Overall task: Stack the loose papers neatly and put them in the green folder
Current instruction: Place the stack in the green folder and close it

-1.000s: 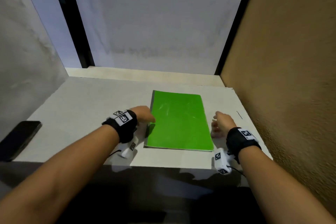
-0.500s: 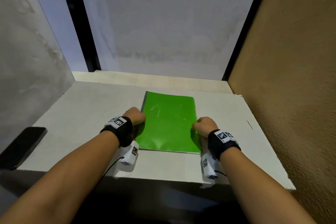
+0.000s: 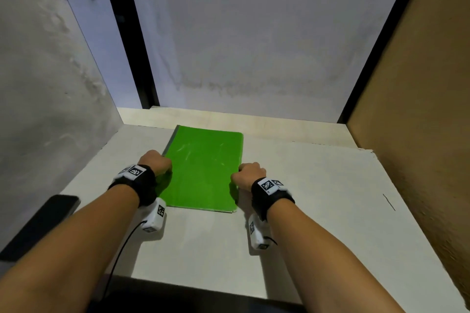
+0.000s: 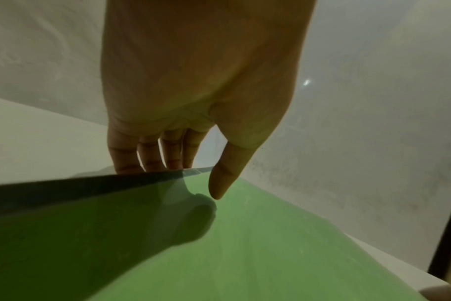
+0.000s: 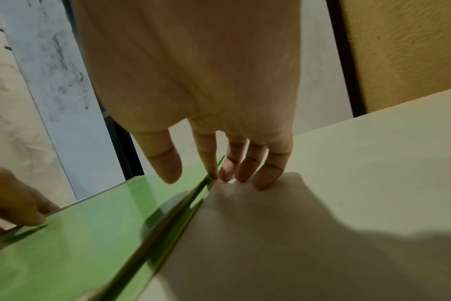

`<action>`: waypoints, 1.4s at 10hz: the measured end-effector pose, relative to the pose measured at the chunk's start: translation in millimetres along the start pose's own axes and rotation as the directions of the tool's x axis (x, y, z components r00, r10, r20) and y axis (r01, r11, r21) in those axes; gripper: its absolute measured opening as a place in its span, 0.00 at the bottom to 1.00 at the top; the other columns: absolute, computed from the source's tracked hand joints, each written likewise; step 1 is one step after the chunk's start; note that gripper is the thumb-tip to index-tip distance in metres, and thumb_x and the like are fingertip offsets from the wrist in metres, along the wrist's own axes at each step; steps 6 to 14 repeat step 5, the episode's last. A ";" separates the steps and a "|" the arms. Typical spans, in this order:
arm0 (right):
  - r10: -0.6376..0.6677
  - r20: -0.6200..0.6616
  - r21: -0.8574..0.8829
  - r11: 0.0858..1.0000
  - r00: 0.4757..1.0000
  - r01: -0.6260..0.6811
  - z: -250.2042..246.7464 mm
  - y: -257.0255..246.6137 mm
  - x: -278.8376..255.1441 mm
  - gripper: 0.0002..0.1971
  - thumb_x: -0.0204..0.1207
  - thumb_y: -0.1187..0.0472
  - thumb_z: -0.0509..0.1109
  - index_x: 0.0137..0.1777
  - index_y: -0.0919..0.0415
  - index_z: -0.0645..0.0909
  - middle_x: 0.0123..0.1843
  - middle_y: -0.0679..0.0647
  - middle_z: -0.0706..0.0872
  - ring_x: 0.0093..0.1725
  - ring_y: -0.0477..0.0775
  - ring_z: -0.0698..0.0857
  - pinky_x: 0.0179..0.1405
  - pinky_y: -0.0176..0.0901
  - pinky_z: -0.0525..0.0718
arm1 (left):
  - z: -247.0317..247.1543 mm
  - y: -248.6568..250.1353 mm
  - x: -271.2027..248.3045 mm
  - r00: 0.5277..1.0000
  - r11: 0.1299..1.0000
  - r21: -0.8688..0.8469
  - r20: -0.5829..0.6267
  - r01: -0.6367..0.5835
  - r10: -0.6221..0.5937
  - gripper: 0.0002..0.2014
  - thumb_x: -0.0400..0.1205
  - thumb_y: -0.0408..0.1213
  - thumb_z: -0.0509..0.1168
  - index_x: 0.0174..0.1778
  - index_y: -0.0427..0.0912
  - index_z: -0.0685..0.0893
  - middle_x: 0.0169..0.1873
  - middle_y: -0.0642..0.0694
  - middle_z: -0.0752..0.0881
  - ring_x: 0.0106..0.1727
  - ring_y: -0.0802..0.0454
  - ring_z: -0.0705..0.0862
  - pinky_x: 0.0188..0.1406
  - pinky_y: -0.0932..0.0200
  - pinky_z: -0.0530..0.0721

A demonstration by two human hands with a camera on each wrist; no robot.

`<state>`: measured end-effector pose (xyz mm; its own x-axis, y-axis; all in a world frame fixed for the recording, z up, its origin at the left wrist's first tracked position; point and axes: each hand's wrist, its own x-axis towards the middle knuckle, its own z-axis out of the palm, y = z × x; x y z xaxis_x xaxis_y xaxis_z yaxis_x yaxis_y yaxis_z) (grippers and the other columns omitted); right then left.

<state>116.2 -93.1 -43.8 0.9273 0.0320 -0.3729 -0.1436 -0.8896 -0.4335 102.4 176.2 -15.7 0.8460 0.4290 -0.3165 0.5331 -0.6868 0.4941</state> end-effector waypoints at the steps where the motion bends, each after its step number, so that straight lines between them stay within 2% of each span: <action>1: 0.011 0.002 0.005 1.000 1.000 -0.011 1.1 -8.1 3.6 0.26 0.76 0.50 0.63 0.71 0.61 0.81 0.73 0.64 0.77 0.72 0.70 0.76 0.71 0.55 0.77 | -0.5 0.4 2.4 1.000 0.999 0.033 -0.001 0.014 -0.014 0.17 0.72 0.35 0.76 0.51 0.27 0.87 0.49 0.31 0.87 0.47 0.35 0.86 0.40 0.52 0.83; 2: 0.011 -0.010 0.016 1.000 1.000 -0.011 1.3 -8.0 4.6 0.25 0.74 0.51 0.63 0.68 0.61 0.82 0.71 0.63 0.80 0.70 0.70 0.78 0.70 0.55 0.78 | 2.6 1.1 1.7 1.000 0.998 0.062 -0.015 0.027 -0.026 0.21 0.71 0.36 0.78 0.56 0.28 0.86 0.55 0.31 0.87 0.54 0.32 0.86 0.46 0.50 0.86; 3: 0.018 -0.012 0.029 0.999 1.000 -0.018 -2.6 -6.5 -6.4 0.24 0.76 0.53 0.64 0.71 0.59 0.81 0.72 0.62 0.79 0.72 0.69 0.77 0.71 0.56 0.79 | 3.8 3.8 -8.8 0.998 0.994 0.097 -0.043 0.058 -0.054 0.27 0.71 0.39 0.78 0.65 0.31 0.83 0.63 0.30 0.84 0.61 0.31 0.84 0.58 0.45 0.86; 4: -0.005 -0.003 0.047 0.999 1.000 0.005 -7.5 -0.2 -14.1 0.26 0.77 0.53 0.65 0.75 0.57 0.78 0.75 0.61 0.79 0.73 0.68 0.78 0.72 0.54 0.79 | 5.4 6.6 -19.1 0.994 0.985 0.153 -0.081 0.082 -0.070 0.34 0.74 0.42 0.74 0.74 0.34 0.72 0.72 0.31 0.75 0.73 0.29 0.74 0.70 0.39 0.78; 5: -0.048 0.025 0.098 0.994 0.999 0.045 -18.4 6.6 -30.4 0.26 0.80 0.55 0.66 0.78 0.58 0.76 0.77 0.60 0.80 0.74 0.65 0.79 0.71 0.50 0.78 | 9.9 15.9 -36.3 0.993 0.974 0.223 -0.107 -0.032 0.057 0.32 0.76 0.43 0.69 0.77 0.40 0.70 0.74 0.34 0.71 0.76 0.31 0.70 0.72 0.38 0.74; 14: -0.048 0.025 0.098 0.994 0.999 0.045 -18.4 6.6 -30.4 0.26 0.80 0.55 0.66 0.78 0.58 0.76 0.77 0.60 0.80 0.74 0.65 0.79 0.71 0.50 0.78 | 9.9 15.9 -36.3 0.993 0.974 0.223 -0.107 -0.032 0.057 0.32 0.76 0.43 0.69 0.77 0.40 0.70 0.74 0.34 0.71 0.76 0.31 0.70 0.72 0.38 0.74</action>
